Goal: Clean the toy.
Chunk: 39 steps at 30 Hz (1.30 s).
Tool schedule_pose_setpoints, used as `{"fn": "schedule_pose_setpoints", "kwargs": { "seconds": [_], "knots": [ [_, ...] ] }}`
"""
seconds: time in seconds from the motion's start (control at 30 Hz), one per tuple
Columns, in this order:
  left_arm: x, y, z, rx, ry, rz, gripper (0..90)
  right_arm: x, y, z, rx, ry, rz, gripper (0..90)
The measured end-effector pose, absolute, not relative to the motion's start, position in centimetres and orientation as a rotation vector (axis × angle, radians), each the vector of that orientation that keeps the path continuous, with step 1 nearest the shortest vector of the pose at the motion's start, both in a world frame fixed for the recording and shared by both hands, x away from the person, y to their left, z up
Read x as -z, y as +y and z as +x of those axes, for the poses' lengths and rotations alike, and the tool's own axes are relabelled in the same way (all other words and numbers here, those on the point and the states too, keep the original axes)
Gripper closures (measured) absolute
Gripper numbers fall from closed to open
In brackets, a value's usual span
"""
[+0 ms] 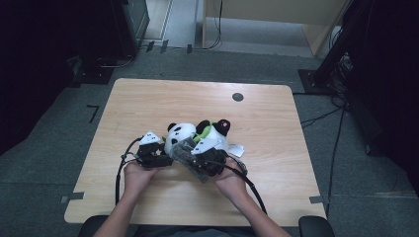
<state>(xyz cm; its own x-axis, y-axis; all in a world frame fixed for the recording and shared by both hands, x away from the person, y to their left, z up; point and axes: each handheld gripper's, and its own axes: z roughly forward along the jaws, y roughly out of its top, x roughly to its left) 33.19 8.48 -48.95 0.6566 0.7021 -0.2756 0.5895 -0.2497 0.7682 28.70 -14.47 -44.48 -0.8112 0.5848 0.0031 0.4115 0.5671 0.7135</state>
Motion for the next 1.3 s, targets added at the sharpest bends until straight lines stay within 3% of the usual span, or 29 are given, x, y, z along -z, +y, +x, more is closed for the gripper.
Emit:
{"fn": "schedule_pose_setpoints", "kwargs": {
  "seconds": [0.53,1.3],
  "knots": [
    [48.9,8.4,33.2,-0.164,1.006,1.954,33.7,47.7,-18.6,27.1,-1.03,2.603,0.863,77.5],
    [48.8,8.3,33.1,-0.173,0.999,1.963,34.1,46.2,-23.1,25.8,-1.081,2.553,0.986,77.4]
  ]
}}
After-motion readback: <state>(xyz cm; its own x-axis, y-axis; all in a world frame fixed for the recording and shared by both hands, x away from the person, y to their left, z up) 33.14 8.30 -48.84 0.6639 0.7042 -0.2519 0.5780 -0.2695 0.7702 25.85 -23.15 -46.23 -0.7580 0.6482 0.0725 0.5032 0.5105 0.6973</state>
